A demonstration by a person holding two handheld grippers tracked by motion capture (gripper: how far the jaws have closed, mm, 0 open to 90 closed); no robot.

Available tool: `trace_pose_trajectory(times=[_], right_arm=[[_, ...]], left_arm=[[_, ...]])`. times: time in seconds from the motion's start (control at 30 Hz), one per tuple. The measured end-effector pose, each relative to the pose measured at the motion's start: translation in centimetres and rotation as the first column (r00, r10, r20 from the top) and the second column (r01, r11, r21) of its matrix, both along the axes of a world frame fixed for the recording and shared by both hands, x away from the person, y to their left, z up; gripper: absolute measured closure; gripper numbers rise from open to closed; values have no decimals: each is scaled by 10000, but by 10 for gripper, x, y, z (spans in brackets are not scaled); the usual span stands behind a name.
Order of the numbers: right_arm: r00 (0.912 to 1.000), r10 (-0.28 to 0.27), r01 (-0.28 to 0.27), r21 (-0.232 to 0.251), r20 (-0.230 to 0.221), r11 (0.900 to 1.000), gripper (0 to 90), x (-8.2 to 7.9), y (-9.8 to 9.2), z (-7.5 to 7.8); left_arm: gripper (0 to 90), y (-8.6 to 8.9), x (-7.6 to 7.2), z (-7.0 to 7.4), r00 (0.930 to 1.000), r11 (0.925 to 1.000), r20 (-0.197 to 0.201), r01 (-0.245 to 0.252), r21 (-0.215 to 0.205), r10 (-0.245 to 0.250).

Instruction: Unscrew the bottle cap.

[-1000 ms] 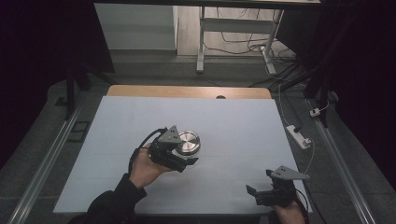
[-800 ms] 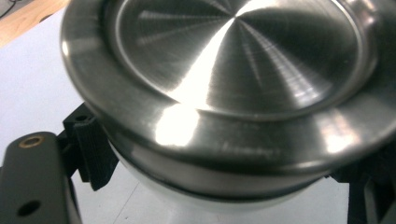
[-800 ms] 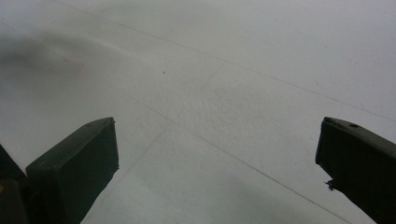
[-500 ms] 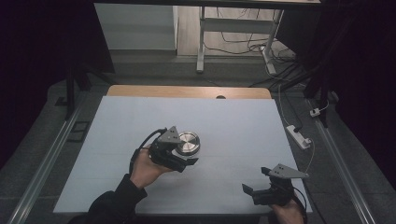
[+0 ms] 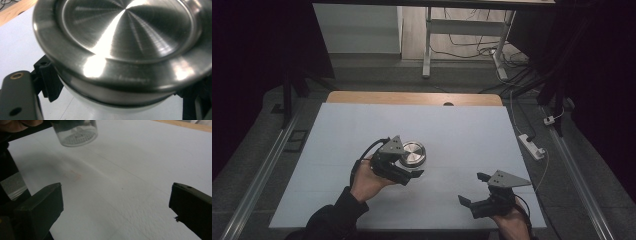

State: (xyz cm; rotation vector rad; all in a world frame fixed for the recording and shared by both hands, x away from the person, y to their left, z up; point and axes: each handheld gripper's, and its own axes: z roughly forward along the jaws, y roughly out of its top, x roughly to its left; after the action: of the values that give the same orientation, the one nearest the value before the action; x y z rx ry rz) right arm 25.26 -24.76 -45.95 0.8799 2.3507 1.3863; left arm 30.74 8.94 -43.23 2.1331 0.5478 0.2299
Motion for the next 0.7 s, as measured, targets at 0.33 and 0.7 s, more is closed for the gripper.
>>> trace_pose_trajectory(times=[0.33, 0.7], right_arm=[[9956, 926, -929, 315, 119, 9952, 0, 11, 28, 23], [9880, 1542, -1542, 98, 62, 9880, 0, 25, 67, 45]], left_arm=[[151, -1, -1, 0, 10000, 10000, 39, 49, -17, -49], [151, -3, -2, -3, 9999, 9999, 43, 150, 66, -150]])
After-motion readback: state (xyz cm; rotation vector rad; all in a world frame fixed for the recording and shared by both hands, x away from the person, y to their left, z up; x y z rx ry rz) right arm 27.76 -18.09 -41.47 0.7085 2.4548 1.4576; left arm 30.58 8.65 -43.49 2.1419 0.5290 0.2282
